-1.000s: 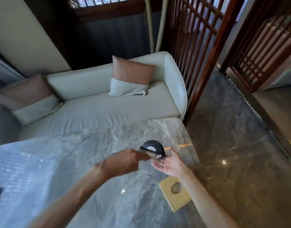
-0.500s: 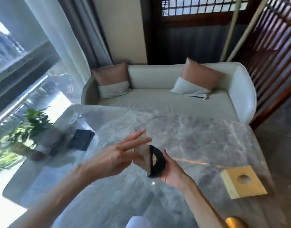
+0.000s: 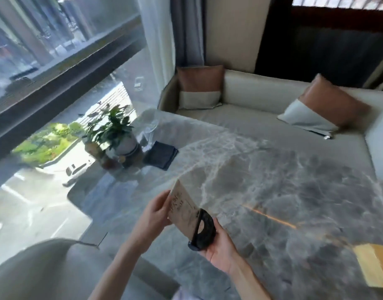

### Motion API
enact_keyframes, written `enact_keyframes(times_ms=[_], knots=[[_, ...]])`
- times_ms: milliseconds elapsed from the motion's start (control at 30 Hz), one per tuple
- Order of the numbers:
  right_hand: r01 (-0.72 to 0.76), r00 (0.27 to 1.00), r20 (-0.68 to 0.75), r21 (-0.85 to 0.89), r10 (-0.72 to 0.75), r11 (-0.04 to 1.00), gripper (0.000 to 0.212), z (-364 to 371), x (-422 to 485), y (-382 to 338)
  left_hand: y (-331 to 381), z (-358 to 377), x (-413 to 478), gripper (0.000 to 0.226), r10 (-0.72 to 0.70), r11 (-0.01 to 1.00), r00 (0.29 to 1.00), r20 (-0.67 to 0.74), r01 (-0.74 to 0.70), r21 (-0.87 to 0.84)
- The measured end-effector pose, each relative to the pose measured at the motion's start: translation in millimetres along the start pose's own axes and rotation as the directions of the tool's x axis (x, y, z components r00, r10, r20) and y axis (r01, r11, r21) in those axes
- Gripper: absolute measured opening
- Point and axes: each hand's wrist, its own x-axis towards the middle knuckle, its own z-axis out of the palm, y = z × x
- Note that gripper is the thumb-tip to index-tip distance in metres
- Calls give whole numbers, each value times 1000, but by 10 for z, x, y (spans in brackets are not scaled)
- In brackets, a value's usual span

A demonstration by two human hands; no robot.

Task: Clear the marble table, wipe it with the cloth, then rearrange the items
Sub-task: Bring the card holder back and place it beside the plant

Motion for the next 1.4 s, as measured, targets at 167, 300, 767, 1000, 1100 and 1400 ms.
enact_keyframes(times_ms=[167, 300, 767, 1000, 1100, 1400], knots=[[-86, 996, -2, -63, 86, 994, 61, 206, 304, 127, -356, -372, 31, 22, 95, 957, 986, -133, -54, 286], [-118, 993, 5, -79, 119, 990, 57, 496, 653, 64, -456, -732, 246, 22, 179, 934, 967, -181, -109, 340], [91, 955, -280, -26, -95, 996, 49, 1711, 2067, 307, -730, -2499, 1622, 27, 234, 845, 970, 61, -234, 481], [0, 925, -378, -124, -47, 992, 60, 2186, 2538, 549, -841, -3007, 1919, 22, 202, 862, 975, 95, -223, 456], [-44, 916, -402, -150, -20, 988, 61, 2308, 2724, 521, -879, -3092, 2028, 34, 179, 880, 979, 97, -203, 429], [-161, 878, -475, -160, 67, 974, 36, 2719, 3459, 571, -1106, -3527, 2474, 27, 68, 920, 993, 92, -98, 379]])
